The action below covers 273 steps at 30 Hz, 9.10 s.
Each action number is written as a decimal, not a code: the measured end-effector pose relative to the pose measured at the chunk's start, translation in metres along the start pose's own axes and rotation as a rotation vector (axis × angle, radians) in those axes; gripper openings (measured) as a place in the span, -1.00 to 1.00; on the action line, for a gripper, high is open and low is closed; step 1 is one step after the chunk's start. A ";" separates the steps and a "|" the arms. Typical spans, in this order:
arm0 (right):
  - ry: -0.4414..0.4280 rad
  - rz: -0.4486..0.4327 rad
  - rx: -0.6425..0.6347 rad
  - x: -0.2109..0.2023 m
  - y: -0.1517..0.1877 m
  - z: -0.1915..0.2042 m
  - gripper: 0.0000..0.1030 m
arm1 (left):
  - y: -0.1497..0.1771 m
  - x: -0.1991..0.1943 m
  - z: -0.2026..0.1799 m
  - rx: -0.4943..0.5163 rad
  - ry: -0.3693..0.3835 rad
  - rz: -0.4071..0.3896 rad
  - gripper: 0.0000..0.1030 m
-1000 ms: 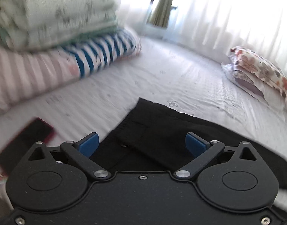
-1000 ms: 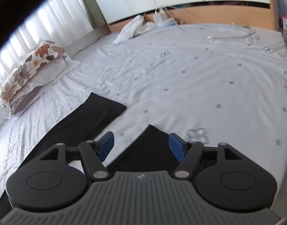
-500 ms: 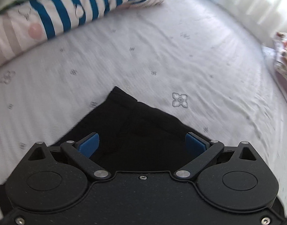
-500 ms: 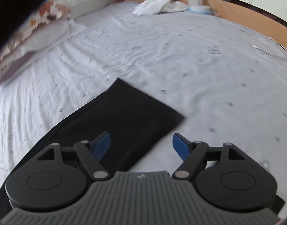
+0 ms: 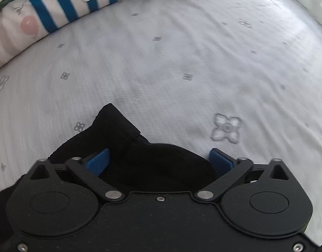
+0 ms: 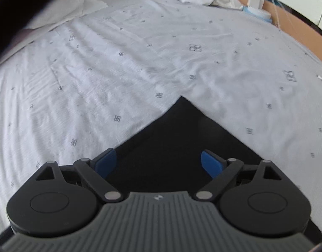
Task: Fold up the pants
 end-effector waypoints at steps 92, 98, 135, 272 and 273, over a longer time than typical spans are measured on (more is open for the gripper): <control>-0.217 -0.028 0.201 -0.103 0.276 -0.361 -0.96 | 0.202 -0.101 0.361 0.127 0.306 -0.143 -0.81; -0.205 -0.010 0.231 -0.093 0.282 -0.374 -0.96 | 0.201 -0.100 0.362 0.141 0.294 -0.152 -0.81; -0.345 -0.277 -0.222 -0.186 0.319 -0.236 0.39 | 0.252 -0.154 0.303 0.389 0.275 -0.394 0.72; -0.368 -0.426 0.577 -0.075 0.301 -0.379 -0.75 | 0.482 -0.104 0.107 1.035 0.340 -0.352 0.82; -0.341 -0.451 0.590 -0.077 0.304 -0.382 -0.76 | 0.482 -0.104 0.107 1.034 0.340 -0.353 0.82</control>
Point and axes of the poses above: each gripper's, at about its wrist camera, not at the fingertips, and x roughly the way its jaws point, z to its left, y to its underside, the point moved 5 cm from there along x, roughly the way its jaws point, and after that the axes turned 10 degrees about z, right-handed, at the moved point
